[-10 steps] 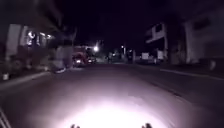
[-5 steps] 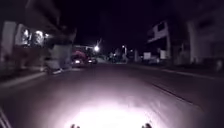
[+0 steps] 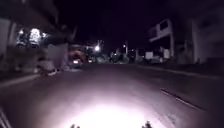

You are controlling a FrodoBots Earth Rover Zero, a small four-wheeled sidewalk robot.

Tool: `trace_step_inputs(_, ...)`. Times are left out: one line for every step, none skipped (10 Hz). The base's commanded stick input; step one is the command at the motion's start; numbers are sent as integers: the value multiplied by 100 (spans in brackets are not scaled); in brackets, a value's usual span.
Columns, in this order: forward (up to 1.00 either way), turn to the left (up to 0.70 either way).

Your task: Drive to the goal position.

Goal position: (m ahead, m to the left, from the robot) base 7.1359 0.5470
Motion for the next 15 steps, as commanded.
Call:
trace_step_inputs(85,-19)
trace_step_inputs(85,-31)
trace_step_inputs(85,-13)
trace_step_inputs(85,0)
trace_step_inputs(85,0)
trace_step_inputs(85,0)
trace_step_inputs(85,0)
trace_step_inputs(85,0)
trace_step_inputs(85,0)
trace_step_inputs(85,0)
trace_step_inputs(85,0)
trace_step_inputs(85,0)
trace_step_inputs(85,0)
trace_step_inputs(85,0)
trace_step_inputs(85,0)
